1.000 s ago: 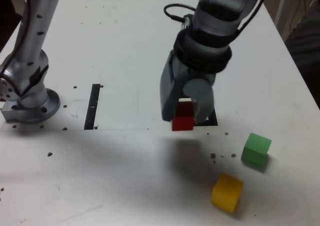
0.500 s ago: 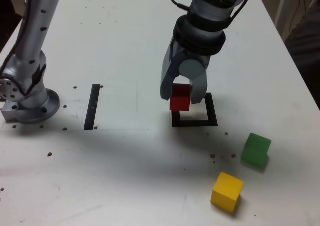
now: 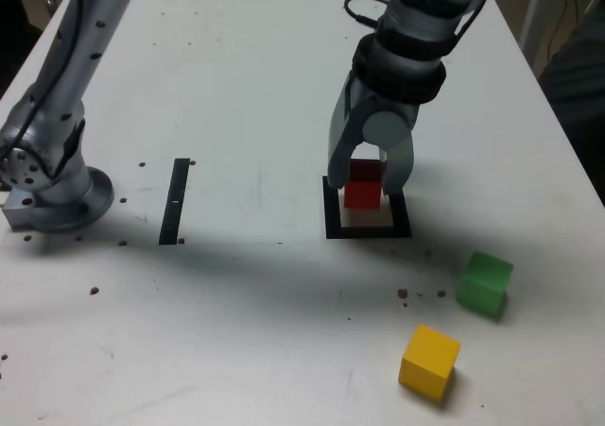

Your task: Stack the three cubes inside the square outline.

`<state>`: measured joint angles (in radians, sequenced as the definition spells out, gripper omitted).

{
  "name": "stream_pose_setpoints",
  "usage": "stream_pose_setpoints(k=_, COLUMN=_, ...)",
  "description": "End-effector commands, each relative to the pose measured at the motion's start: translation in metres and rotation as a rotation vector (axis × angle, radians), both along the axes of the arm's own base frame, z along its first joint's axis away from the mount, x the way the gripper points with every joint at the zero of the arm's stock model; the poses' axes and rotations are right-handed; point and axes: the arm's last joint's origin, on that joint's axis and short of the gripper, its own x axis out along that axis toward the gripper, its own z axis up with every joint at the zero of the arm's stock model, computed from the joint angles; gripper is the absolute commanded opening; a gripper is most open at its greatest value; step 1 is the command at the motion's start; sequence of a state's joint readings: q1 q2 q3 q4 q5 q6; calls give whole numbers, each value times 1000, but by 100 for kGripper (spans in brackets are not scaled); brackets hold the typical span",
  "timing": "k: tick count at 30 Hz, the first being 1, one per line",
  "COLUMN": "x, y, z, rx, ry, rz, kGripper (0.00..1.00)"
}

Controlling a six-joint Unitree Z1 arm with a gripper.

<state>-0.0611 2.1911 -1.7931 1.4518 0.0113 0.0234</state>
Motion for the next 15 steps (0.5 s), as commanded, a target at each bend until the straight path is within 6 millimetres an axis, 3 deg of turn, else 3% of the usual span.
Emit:
stream_pose_setpoints(k=1, x=4, y=2, z=-7, rx=-11, ry=9, rz=7, kGripper=31)
stream_pose_setpoints(k=15, x=11, y=11, z=-21, rx=-27, ry=18, rz=35, kGripper=33)
